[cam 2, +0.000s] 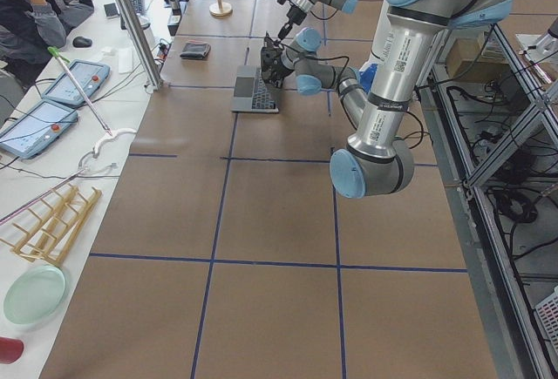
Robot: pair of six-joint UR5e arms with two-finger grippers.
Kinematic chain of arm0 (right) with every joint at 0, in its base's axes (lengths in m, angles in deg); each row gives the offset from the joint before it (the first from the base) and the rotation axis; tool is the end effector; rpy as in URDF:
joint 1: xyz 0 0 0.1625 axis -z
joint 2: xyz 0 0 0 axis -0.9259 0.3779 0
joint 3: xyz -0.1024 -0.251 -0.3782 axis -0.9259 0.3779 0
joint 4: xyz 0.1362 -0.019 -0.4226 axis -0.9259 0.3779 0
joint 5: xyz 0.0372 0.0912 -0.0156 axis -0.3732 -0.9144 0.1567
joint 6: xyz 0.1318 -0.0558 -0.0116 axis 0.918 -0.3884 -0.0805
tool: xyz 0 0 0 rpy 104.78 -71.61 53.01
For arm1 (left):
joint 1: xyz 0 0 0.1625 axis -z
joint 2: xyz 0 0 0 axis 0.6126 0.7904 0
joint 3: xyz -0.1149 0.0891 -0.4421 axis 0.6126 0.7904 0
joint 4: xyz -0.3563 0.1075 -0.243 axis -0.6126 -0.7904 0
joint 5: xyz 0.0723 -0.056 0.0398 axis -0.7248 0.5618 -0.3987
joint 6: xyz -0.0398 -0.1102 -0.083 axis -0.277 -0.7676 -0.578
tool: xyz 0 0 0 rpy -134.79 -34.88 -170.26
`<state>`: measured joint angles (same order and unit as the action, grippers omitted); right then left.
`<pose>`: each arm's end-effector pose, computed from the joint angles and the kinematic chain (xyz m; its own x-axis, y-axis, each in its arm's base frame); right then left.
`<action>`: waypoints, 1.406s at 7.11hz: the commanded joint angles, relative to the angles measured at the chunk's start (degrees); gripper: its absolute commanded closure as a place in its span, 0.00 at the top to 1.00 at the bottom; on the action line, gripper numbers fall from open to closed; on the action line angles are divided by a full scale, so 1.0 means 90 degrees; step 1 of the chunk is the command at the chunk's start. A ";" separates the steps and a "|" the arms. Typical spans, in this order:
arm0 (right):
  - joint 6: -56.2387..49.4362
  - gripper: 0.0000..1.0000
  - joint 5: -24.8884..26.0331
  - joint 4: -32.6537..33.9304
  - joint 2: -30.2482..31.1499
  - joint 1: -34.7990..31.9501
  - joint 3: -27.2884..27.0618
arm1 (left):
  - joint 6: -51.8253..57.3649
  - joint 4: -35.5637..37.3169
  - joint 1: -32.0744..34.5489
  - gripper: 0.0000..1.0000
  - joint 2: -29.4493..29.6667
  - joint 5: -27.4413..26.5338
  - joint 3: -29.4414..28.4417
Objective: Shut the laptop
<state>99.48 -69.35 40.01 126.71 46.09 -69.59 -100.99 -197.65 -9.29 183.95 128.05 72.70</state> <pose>-0.5288 -0.3965 0.2906 0.2509 0.1126 0.9614 -0.6043 0.7941 0.0647 0.5158 -0.4344 0.2646 0.3329 -0.0761 -0.9399 0.4631 0.8815 0.0926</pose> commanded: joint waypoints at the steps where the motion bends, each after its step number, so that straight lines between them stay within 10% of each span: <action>1: 0.0000 0.00 -0.0210 0.0000 -0.0254 -0.0204 0.0384 | 0.0000 0.0003 0.0067 0.00 0.0222 0.0035 -0.0302; 10: -0.0010 0.03 -0.0427 0.0000 -0.1514 -0.0625 0.2756 | 0.0604 -0.0016 0.0243 0.00 0.1247 0.0045 -0.2547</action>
<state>99.47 -73.04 40.01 114.74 40.51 -47.91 -97.33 -197.73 -7.11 193.94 128.46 53.31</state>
